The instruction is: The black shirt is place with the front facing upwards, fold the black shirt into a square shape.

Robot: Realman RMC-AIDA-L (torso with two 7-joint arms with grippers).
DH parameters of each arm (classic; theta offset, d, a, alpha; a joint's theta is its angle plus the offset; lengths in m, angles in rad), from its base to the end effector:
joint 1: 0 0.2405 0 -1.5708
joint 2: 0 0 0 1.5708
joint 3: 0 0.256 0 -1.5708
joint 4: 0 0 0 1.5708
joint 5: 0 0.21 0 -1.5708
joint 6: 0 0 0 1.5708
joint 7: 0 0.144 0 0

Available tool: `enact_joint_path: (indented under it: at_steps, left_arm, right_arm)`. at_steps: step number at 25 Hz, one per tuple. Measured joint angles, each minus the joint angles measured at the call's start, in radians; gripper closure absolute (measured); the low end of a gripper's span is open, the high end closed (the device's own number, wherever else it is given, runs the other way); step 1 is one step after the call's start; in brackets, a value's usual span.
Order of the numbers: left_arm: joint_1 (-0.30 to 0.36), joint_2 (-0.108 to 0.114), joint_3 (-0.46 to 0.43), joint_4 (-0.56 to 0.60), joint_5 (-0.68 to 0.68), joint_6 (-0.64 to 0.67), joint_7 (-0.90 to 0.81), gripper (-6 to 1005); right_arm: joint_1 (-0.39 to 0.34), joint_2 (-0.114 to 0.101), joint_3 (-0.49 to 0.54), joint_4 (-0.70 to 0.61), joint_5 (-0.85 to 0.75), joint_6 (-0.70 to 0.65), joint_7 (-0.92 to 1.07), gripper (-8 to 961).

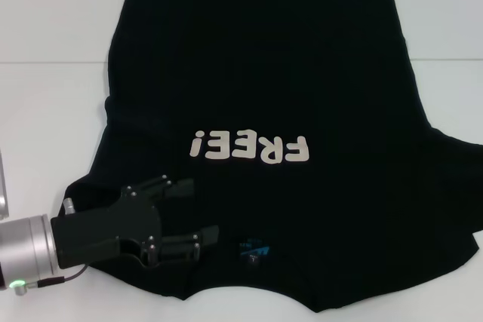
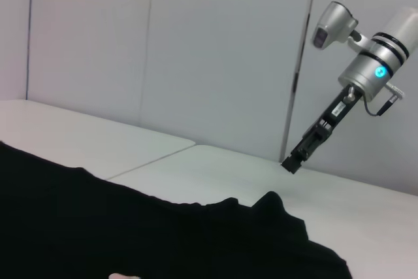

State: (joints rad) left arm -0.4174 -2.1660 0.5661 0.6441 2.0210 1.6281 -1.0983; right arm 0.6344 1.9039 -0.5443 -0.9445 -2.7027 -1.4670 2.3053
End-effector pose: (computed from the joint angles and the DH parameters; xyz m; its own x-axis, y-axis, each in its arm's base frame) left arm -0.2798 0.2853 -0.0223 0.7880 0.2080 0.5795 0.3929 -0.8945 -0.2132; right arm 0.3273 0.3738 0.1354 0.4113 -0.8693 -0.2740 -0.8349 -0.2387 -0.4959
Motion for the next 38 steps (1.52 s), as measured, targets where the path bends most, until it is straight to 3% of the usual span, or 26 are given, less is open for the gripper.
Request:
enact_joint_path:
  at_steps: [7, 16, 30, 35, 38]
  left_arm:
    - [0.002, 0.000, 0.000, -0.007, -0.003, -0.013, 0.001, 106]
    - [0.002, 0.000, -0.001, -0.013, -0.007, -0.019, 0.001, 106]
    - [0.003, 0.000, -0.002, -0.014, -0.009, -0.036, 0.002, 106]
    - [0.001, 0.000, -0.002, -0.014, -0.009, -0.036, 0.002, 106]
    - [-0.001, 0.000, -0.002, -0.014, -0.009, -0.036, 0.001, 107]
  right_arm:
    - [0.035, 0.001, -0.010, 0.127, 0.005, 0.088, 0.020, 145]
    - [0.066, 0.019, -0.006, 0.246, 0.008, 0.187, 0.042, 151]
    - [0.072, 0.024, -0.011, 0.251, 0.004, 0.205, 0.053, 159]
    - [0.072, 0.024, -0.011, 0.249, 0.002, 0.205, 0.054, 374]
    - [0.073, 0.024, -0.011, 0.248, 0.004, 0.205, 0.055, 617]
